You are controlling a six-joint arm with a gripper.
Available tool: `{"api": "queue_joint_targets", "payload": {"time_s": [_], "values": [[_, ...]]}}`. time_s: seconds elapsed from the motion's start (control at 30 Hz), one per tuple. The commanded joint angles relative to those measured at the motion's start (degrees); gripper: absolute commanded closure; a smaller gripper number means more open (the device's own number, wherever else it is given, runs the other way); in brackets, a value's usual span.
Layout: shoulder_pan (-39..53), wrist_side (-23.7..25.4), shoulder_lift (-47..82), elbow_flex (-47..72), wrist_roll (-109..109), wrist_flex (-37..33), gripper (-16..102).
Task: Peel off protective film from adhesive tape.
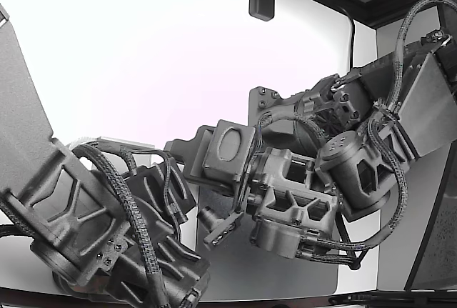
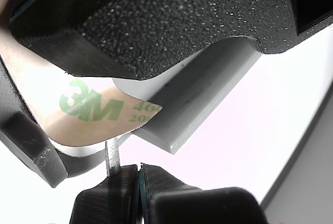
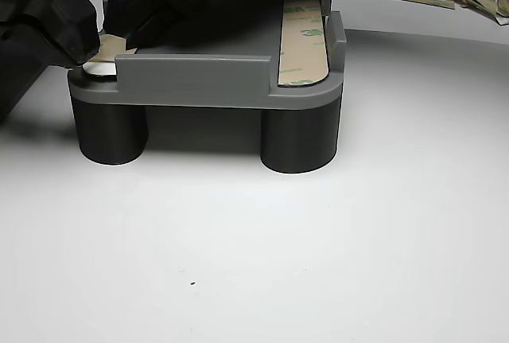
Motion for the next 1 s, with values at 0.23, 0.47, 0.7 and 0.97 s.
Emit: {"api": "queue_joint_targets", "payload": {"time_s": [0.23,0.47,0.7,0.97], "values": [[-0.09,0.35,-0.88,-2.99,-0.35,0.26,97],[0.26,0.53,-0.88,-3.08,-0.44,0.44,97],[0.44,0.35,-1.41,-3.43,-0.53,0.44,97],[0.53,-0.35,-2.02,-3.69,-0.70,0.62,97]]}}
